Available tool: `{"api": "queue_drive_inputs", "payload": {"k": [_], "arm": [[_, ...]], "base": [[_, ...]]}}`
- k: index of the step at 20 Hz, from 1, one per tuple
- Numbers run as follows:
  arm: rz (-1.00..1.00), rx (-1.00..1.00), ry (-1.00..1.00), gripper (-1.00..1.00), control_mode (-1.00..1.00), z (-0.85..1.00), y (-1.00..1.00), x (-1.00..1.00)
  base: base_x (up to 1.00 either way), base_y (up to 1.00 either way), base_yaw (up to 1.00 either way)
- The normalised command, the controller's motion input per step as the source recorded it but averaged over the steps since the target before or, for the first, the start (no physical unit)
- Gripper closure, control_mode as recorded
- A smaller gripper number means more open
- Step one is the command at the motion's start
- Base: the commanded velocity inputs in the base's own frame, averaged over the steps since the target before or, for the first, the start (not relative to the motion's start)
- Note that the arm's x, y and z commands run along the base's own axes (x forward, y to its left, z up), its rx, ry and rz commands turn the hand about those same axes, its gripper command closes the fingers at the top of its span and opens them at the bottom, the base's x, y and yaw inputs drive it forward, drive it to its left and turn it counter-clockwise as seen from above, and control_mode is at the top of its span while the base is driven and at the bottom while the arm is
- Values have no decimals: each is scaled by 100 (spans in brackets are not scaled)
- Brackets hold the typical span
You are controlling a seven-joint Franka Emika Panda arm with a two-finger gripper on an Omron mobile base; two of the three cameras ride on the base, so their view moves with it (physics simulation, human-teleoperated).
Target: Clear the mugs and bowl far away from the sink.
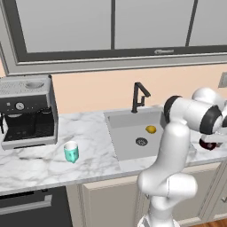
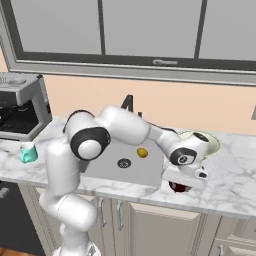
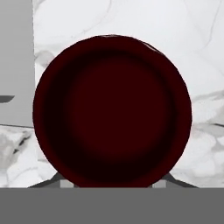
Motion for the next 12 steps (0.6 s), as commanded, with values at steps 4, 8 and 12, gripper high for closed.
{"api": "queue_drive_inputs", "payload": {"k": [4, 8, 12], "arm": [[0, 0, 0, 100, -100, -23, 90, -6], [0, 0, 0, 100, -100, -27, 56, 0], [0, 0, 0, 100, -100, -39, 70, 0]], "base": [[0, 0, 0], [0, 0, 0], [0, 0, 0]]}}
